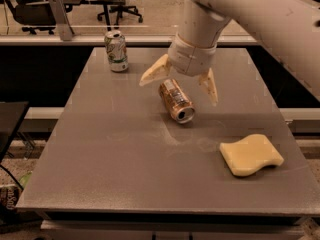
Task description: Place orange can upright
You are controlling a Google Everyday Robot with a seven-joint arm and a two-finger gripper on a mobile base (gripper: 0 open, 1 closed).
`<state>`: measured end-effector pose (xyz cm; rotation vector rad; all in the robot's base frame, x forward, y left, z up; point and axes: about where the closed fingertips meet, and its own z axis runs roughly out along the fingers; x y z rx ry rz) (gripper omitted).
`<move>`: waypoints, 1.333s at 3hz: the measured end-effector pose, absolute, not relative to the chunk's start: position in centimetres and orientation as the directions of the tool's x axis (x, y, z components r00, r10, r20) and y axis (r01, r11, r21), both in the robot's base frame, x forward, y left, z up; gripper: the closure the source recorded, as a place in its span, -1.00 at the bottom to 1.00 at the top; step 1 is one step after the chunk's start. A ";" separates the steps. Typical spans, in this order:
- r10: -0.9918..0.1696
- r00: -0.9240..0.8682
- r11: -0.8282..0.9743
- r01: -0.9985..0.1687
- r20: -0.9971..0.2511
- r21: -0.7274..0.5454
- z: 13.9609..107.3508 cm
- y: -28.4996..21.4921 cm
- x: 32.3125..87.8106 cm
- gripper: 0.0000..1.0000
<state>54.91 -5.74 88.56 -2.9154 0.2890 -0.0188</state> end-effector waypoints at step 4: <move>-0.042 0.999 -0.998 -0.042 -0.002 -0.051 84.3 -5.8 55.2 -0.48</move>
Offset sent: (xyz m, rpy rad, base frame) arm -0.0066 -0.0059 -0.0370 -0.1650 0.0372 0.1581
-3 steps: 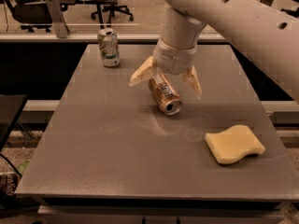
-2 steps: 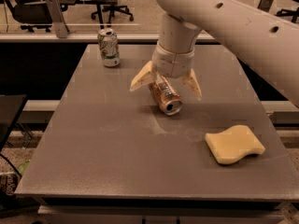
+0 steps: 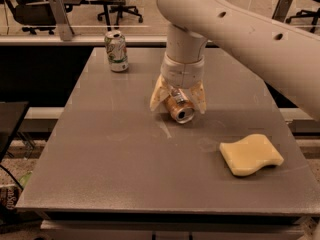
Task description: Place orange can upright
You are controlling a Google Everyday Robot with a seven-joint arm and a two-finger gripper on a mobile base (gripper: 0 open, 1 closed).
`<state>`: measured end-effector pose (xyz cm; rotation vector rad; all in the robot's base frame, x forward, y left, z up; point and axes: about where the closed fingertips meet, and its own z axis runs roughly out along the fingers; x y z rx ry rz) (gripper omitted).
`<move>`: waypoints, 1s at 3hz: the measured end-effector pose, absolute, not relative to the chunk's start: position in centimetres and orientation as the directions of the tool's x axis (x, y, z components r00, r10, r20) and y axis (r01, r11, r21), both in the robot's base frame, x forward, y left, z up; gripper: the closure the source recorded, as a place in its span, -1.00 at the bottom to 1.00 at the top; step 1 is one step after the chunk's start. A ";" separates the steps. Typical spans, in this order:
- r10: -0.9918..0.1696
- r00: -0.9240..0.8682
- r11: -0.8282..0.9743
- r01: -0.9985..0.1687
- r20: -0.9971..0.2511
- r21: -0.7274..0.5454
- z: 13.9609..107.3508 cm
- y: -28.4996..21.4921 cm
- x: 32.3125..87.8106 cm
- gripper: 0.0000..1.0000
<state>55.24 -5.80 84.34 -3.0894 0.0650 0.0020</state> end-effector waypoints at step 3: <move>-0.121 0.992 -0.988 -0.123 -0.029 -0.098 86.5 -6.1 55.0 0.90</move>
Offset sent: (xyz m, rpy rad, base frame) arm -0.0142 -0.0128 0.0187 -0.0381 0.0202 -0.0218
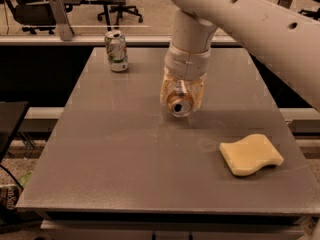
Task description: Place orange can upright
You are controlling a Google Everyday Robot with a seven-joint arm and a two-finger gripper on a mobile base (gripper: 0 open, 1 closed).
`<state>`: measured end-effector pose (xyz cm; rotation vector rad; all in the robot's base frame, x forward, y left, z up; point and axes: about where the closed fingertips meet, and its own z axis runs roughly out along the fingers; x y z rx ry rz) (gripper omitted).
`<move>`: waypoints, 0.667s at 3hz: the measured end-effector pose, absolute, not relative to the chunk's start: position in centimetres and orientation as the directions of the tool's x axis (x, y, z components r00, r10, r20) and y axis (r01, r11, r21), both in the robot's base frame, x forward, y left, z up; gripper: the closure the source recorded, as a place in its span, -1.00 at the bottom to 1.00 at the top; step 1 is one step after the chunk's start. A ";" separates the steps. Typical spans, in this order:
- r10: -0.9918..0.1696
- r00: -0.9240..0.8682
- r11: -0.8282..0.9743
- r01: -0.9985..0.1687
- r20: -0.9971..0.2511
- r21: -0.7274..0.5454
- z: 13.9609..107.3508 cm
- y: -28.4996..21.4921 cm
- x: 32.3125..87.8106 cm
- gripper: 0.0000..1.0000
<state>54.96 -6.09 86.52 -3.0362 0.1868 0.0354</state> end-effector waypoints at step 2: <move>-0.380 0.886 -0.823 -0.455 -0.265 -0.341 93.2 -2.1 55.2 1.00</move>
Offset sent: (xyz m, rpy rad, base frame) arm -0.0400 0.0311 0.1017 0.3150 0.3812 -0.4334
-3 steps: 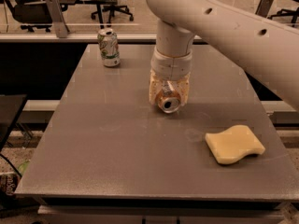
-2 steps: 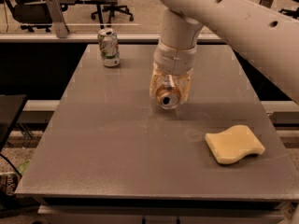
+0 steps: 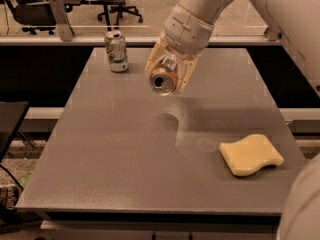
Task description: Place orange can upright
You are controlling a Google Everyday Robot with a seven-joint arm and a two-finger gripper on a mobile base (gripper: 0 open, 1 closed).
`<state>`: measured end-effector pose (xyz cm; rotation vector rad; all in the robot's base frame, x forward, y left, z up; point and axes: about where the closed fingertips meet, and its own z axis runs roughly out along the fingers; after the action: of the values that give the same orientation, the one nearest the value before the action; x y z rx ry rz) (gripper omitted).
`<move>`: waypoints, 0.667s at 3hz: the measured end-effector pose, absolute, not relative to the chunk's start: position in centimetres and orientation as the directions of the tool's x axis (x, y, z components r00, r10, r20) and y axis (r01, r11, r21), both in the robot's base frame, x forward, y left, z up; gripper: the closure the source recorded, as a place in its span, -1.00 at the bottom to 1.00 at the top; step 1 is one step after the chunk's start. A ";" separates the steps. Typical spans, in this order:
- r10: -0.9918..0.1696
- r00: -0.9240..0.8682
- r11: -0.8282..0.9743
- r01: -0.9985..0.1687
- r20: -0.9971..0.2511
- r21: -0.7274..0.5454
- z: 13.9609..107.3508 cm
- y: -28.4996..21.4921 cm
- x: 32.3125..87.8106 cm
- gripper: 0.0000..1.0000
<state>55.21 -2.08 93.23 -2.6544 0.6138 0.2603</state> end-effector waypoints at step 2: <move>-0.510 0.635 -0.596 -0.748 -0.580 -0.294 95.1 -0.6 54.5 1.00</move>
Offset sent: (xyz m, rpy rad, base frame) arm -0.0416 -0.0041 0.0286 0.2105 0.6013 -0.3873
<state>54.48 -0.62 95.07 -2.3367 0.9832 0.6061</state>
